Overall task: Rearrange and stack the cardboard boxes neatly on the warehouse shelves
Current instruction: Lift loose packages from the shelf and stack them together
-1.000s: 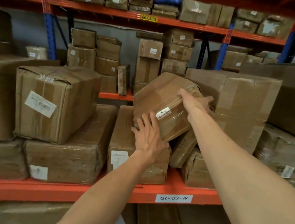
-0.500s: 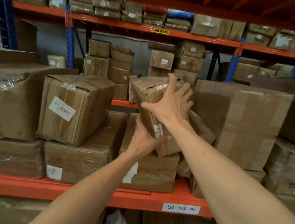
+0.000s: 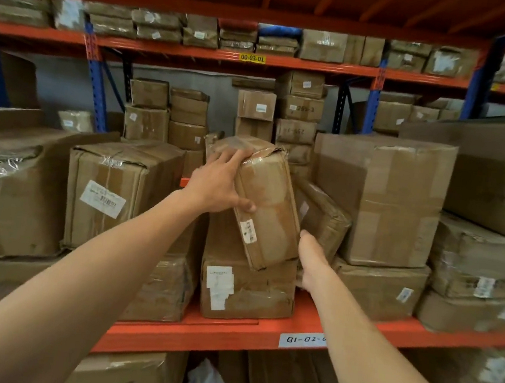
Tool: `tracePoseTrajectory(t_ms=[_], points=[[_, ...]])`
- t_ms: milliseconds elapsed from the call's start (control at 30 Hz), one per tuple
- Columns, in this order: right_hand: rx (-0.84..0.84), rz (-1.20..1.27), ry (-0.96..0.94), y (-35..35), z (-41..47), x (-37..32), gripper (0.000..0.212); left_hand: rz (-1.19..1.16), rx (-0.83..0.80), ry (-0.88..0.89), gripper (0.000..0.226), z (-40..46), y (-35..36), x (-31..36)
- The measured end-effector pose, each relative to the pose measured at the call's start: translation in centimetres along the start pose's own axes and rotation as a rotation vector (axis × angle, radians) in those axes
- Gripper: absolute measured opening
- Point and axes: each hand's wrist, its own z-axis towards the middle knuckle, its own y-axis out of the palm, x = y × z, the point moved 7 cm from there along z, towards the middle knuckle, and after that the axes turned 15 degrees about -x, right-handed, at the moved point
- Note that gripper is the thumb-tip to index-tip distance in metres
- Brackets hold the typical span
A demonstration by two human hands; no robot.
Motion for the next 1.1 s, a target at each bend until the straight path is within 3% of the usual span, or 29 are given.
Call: tracePoseTrajectory(t_ms=[67,167,233,300,433,633,767,867,933,1033,1100], points=[[-0.092,0.271,0.104,0.9,0.4,2.3,0.078,0.021,-0.016,-0.034,0.112,-0.2,-0.4,0.2],[-0.266,0.595,0.163,3.6,0.5,3.5,0.106,0.003,-0.052,-0.105,0.102,-0.2,-1.7,-0.1],[-0.324,0.719,0.161,5.6,0.2,3.4,0.124,-0.119,-0.064,-0.247,0.124,0.2,-2.8,-0.7],[-0.298,0.771,0.115,7.1,0.2,2.7,0.119,-0.262,-0.051,-0.439,0.143,0.2,-3.2,-1.9],[-0.235,0.754,0.135,9.4,0.3,1.2,0.094,-0.525,-0.064,-0.715,0.137,-1.9,-1.1,-6.5],[-0.146,0.387,-0.027,9.9,0.6,-2.3,0.093,-1.221,0.092,-0.849,0.093,-7.9,6.1,-12.3],[-0.171,0.218,-0.093,10.1,1.8,-1.2,0.094,-1.384,0.130,-0.821,0.079,-9.5,10.4,-14.0],[-0.231,0.071,-0.056,11.0,2.2,-0.2,0.097,-1.332,0.115,-0.823,0.081,-9.8,9.8,-15.7],[-0.259,-0.052,-0.040,11.4,2.5,-0.6,0.099,-1.155,0.061,-0.855,0.083,-9.8,8.3,-16.8],[-0.224,-0.176,-0.067,11.7,3.3,-0.9,0.106,-0.526,-0.116,-0.840,0.070,-8.8,4.9,-17.1],[-0.201,-0.218,-0.092,12.2,3.8,-0.8,0.109,0.079,-0.087,-0.746,0.060,-7.0,1.6,-15.7]])
